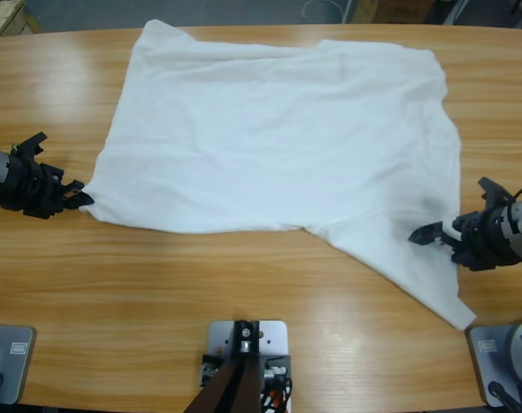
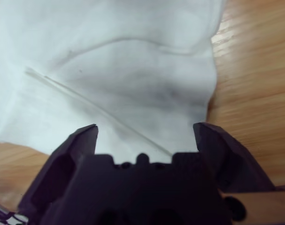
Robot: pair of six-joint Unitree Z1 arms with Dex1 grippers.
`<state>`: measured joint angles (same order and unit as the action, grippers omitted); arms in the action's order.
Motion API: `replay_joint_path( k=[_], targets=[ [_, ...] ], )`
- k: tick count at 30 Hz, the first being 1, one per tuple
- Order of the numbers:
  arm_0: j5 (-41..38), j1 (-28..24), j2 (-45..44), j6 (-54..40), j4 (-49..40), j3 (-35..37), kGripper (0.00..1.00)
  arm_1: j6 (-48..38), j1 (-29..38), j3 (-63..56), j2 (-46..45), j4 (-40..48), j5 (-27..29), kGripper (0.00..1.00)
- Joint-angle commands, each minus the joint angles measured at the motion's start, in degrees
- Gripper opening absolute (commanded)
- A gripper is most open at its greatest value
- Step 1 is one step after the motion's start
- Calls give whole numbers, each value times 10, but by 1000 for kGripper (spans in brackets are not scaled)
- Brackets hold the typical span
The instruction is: Fold clothes
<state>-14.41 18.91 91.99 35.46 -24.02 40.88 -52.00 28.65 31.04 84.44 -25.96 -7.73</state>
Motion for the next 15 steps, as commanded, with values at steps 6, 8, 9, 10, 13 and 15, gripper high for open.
replay_joint_path(
  k=[6, 8, 9, 10, 13, 15],
  targets=[
    [-9, -5, 14, -5, 5, -1, 0, -37, 22, -10, -1, -36, -6, 835],
    [-9, -6, 14, -5, 5, -1, 0, -44, 27, -10, 1, -39, -9, 835],
    [-9, -6, 14, -5, 5, -1, 0, -45, 28, -10, 1, -41, -9, 835],
    [-9, -7, 14, -5, 5, -1, 0, -46, 28, -10, 1, -42, -9, 835],
    [-9, -8, 15, -6, 5, -1, 0, -49, 28, -10, 5, -40, -8, 835],
    [-9, -10, 16, -7, 5, 0, 0, -51, 28, -10, 5, -33, -9, 835]
  ],
)
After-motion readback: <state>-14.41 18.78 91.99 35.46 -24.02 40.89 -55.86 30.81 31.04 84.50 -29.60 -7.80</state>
